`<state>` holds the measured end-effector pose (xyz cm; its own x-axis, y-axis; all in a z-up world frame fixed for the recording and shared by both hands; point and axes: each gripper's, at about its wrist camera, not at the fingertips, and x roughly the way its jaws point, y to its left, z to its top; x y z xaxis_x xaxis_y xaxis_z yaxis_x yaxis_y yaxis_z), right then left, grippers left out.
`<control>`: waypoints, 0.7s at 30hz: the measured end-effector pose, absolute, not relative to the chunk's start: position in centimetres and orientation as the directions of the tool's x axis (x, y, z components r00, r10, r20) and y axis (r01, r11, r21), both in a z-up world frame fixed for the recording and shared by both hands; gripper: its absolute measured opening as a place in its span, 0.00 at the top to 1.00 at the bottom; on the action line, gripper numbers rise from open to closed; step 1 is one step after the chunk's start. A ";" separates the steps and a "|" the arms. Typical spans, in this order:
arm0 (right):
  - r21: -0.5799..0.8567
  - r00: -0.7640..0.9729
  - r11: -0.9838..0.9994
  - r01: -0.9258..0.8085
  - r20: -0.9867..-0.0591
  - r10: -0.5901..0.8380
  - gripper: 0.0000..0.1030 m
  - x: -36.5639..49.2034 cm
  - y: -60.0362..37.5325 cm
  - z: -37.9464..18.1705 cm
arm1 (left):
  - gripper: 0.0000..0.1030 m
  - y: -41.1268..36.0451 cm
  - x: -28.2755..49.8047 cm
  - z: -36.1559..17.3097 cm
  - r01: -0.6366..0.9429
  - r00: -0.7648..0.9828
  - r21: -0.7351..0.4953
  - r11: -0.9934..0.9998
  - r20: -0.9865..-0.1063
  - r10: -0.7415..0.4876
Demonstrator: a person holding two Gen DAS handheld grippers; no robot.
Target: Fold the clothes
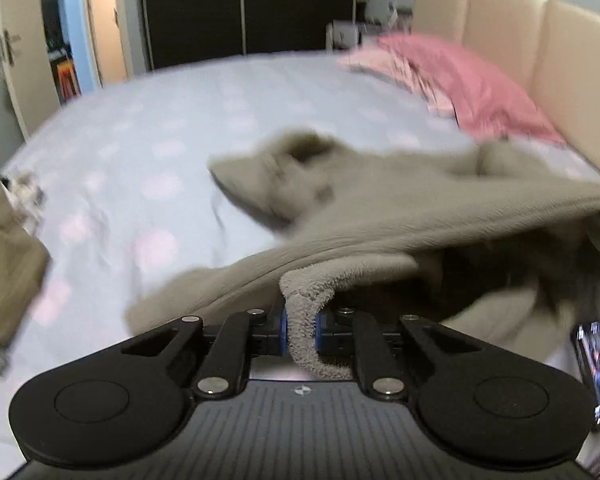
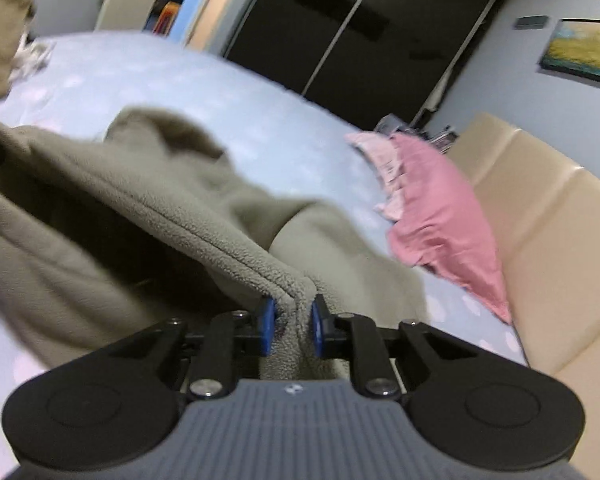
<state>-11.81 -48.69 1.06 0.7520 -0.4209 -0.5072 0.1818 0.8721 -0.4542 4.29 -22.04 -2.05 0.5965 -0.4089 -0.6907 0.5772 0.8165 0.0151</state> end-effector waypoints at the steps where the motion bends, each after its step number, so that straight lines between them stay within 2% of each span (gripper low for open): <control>1: -0.454 0.755 0.870 0.194 -0.496 -0.428 0.81 -11.9 -48.5 2.0 | 0.91 -21.0 4.5 -0.6 0.567 0.624 0.027 0.823 -0.667 -0.408; 6: -0.439 0.809 0.877 0.197 -0.433 -0.398 0.82 -13.2 -46.8 7.9 | 0.91 -14.8 5.7 5.8 0.505 0.730 0.061 0.861 -0.563 -0.389; 9: -0.459 0.849 0.877 0.143 -0.400 -0.347 0.83 -14.1 -44.2 10.3 | 0.91 -10.8 6.6 9.3 0.439 0.801 0.101 0.893 -0.495 -0.338; 14: -0.390 0.882 0.918 0.067 -0.407 -0.237 0.83 -14.1 -41.2 12.2 | 0.91 -5.1 7.7 12.8 0.294 0.886 0.158 0.943 -0.414 -0.207; 18: -0.313 0.862 0.946 -0.089 -0.500 -0.084 0.83 -14.4 -38.6 11.1 | 0.91 -1.8 9.7 11.0 0.177 0.888 0.194 0.965 -0.453 -0.072; 21: -0.292 0.812 0.928 -0.233 -0.584 0.020 0.83 -15.8 -36.0 8.4 | 0.91 -0.6 11.5 6.6 0.146 0.831 0.230 0.962 -0.557 0.007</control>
<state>-15.81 -36.02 8.39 0.8118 0.0198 -0.5836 -0.2328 0.9275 -0.2924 11.47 -0.60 6.56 0.8305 0.0074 -0.5569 0.1457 0.9622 0.2300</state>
